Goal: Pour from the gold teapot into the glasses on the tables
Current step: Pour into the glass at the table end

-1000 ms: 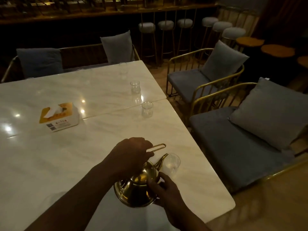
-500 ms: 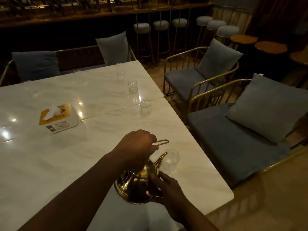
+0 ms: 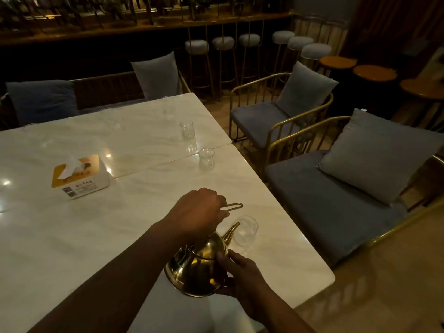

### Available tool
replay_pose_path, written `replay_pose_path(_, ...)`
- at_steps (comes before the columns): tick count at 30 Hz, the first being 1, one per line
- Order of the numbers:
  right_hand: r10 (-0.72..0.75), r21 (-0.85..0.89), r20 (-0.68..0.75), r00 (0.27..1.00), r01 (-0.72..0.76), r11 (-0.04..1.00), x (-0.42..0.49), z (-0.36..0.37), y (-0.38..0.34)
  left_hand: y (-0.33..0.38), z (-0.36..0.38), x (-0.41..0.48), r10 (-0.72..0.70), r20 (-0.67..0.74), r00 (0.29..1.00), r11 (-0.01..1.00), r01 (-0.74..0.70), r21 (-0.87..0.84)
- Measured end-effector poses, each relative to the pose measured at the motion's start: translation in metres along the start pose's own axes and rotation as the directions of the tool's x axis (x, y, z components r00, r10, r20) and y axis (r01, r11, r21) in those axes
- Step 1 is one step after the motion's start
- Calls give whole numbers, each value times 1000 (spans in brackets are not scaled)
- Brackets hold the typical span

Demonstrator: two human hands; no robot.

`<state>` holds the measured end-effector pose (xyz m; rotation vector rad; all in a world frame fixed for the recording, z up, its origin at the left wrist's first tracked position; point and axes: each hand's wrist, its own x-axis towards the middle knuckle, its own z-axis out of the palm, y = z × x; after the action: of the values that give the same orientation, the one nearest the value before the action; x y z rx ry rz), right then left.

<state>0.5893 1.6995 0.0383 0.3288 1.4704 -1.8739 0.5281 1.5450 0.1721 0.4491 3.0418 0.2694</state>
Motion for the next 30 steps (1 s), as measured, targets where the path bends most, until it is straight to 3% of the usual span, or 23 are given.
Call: replay_pose_path(30,-47,2,84,995,47,999,-14,12,-6,-1,-7,-8,21,-56,998,998,-18,54)
